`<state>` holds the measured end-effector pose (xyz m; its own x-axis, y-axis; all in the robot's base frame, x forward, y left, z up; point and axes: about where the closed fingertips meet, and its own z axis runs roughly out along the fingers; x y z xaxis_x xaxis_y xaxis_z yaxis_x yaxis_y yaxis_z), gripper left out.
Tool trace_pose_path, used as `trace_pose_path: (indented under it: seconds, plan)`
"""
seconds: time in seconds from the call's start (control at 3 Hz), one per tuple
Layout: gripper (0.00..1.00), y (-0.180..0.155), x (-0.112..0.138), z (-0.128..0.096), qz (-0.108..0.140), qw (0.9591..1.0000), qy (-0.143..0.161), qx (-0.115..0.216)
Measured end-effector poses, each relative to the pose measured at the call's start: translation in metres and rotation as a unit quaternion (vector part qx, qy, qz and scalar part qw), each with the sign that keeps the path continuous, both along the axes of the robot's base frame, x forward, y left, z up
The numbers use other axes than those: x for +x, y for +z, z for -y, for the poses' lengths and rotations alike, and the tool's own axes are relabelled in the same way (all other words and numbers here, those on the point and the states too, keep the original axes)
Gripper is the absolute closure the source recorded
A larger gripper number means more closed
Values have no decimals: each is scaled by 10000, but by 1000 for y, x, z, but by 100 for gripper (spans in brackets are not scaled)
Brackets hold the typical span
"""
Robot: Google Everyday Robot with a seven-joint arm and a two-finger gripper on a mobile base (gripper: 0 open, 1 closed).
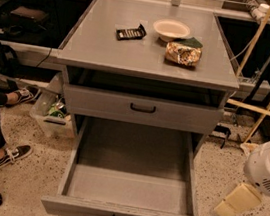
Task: Close middle drawer
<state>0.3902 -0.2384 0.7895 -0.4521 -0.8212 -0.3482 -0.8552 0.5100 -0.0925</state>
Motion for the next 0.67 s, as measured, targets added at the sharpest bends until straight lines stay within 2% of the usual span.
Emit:
trace_pose_path:
  seconds: [0.33, 0.67]
  plan:
    - [0, -5, -13, -11, -11, 9980, 459, -434]
    - [0, -29, -39, 4, -176, 9876, 1055, -1147]
